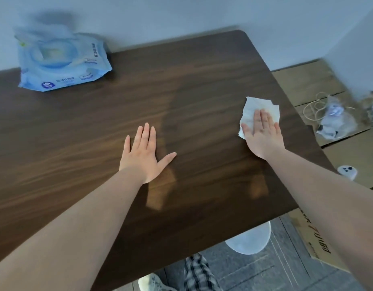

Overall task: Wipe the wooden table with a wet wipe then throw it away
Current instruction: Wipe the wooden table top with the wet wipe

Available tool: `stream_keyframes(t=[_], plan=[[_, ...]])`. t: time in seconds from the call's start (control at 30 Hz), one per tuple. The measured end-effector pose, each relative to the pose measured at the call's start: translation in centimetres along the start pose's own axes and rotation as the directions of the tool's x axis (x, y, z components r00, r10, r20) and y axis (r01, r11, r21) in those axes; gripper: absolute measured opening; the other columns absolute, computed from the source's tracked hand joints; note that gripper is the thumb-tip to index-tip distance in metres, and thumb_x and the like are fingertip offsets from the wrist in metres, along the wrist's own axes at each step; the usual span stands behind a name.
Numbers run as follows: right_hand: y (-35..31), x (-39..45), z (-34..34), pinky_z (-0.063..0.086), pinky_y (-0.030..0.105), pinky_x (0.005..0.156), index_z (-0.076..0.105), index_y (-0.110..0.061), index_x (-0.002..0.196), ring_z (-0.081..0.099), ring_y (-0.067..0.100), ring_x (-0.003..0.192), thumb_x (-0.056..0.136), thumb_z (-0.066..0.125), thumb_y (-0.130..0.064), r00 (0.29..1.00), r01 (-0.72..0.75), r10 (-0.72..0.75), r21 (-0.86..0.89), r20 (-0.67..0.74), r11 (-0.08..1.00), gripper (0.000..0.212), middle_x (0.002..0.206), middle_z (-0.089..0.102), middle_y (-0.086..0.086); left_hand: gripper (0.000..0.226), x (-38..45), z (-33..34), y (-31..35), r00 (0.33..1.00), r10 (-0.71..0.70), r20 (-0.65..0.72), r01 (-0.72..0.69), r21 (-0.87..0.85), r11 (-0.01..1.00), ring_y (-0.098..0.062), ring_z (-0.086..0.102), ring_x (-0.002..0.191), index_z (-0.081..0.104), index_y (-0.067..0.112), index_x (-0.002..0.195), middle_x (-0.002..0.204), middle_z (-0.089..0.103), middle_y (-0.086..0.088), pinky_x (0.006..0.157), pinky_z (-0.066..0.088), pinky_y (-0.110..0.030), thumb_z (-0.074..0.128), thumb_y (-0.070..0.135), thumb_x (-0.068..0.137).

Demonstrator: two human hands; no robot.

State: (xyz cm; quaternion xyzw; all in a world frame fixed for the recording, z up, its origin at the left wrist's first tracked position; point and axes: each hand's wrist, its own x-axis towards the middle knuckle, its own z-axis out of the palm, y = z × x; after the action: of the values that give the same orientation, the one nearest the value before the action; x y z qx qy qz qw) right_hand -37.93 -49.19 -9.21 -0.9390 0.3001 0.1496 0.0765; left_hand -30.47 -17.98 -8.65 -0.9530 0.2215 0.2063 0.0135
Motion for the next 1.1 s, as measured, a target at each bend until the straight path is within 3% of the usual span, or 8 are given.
stream_keyframes(t=[0.2,0.33,0.5,0.67,0.87,0.97,1.1], plan=[[-1.3,-3.8,0.9,-0.003,0.04,0.119,-0.006,-0.014,0.151,-0.008,0.019,0.147,0.097,0.011,-0.053,1.0,-0.006,0.006,-0.008,0.029,1.0,0.069,0.161,-0.007,0.006,0.089,-1.5,0.2,-1.0,0.999,0.033,0.003,-0.032,-0.06,0.998,-0.013,-0.017,0.145,-0.013,0.016,0.149,0.159,-0.018,0.002,0.118,-0.005,-0.039,0.014,0.073,0.086],[-5.4,-6.9,2.1,-0.006,0.039,0.118,-0.01,-0.013,0.15,-0.011,0.019,0.147,0.098,0.009,-0.052,0.988,0.136,-0.132,-0.056,0.076,0.989,0.068,0.16,-0.011,0.006,0.085,-5.3,1.2,-4.0,0.999,0.01,-0.037,-0.013,-0.093,0.996,-0.013,-0.014,0.145,-0.009,0.017,0.15,0.159,-0.015,0.002,0.119,-0.003,-0.038,0.015,0.07,0.088],[-13.3,-11.4,3.9,-0.01,0.036,0.117,-0.014,-0.015,0.149,-0.012,0.019,0.147,0.097,0.008,-0.052,0.938,0.34,-0.33,-0.094,0.105,0.936,0.068,0.16,-0.013,0.005,0.084,-11.4,3.2,-11.8,0.985,-0.164,-0.052,0.155,-0.148,0.977,-0.014,-0.012,0.146,-0.007,0.017,0.151,0.159,-0.013,0.002,0.119,-0.001,-0.038,0.014,0.068,0.088],[-23.9,-16.9,7.1,-0.014,0.035,0.116,-0.016,-0.017,0.149,-0.018,0.015,0.145,0.096,0.006,-0.054,0.805,0.59,-0.57,-0.119,0.164,0.799,0.068,0.159,-0.017,0.0,0.084,-19.3,6.1,-21.6,0.913,-0.405,-0.051,0.387,-0.208,0.898,-0.015,-0.008,0.147,-0.005,0.014,0.151,0.16,-0.009,0.0,0.12,0.003,-0.04,0.015,0.066,0.088],[-37.9,-24.0,10.5,-0.015,0.036,0.116,-0.016,-0.017,0.149,-0.021,0.014,0.144,0.097,0.007,-0.054,0.609,0.791,-0.757,-0.109,0.236,0.602,0.068,0.158,-0.02,-0.002,0.099,-28.8,9.1,-31.8,0.753,-0.657,-0.021,0.636,-0.232,0.736,-0.019,-0.003,0.147,0.0,0.007,0.151,0.161,-0.002,-0.007,0.119,0.007,-0.042,0.012,0.074,0.078],[-44.1,-28.0,12.6,-0.014,0.037,0.117,-0.016,-0.016,0.149,-0.021,0.015,0.144,0.097,0.006,-0.054,0.509,0.859,-0.814,-0.103,0.279,0.501,0.068,0.158,-0.02,-0.001,0.107,-32.2,10.6,-35.4,0.696,-0.718,0.011,0.7,-0.235,0.675,-0.021,-0.004,0.147,-0.002,0.006,0.15,0.16,-0.004,-0.009,0.119,0.007,-0.043,0.007,0.08,0.073],[-51.1,-32.7,15.1,-0.014,0.038,0.117,-0.012,-0.014,0.15,-0.017,0.018,0.146,0.097,0.008,-0.055,0.41,0.912,-0.867,-0.111,0.282,0.395,0.07,0.16,-0.014,0.002,0.11,-33.4,11.9,-36.7,0.694,-0.72,-0.009,0.7,-0.224,0.678,-0.02,-0.009,0.147,-0.009,0.009,0.149,0.16,-0.01,-0.007,0.119,0.002,-0.043,0.002,0.085,0.07]])
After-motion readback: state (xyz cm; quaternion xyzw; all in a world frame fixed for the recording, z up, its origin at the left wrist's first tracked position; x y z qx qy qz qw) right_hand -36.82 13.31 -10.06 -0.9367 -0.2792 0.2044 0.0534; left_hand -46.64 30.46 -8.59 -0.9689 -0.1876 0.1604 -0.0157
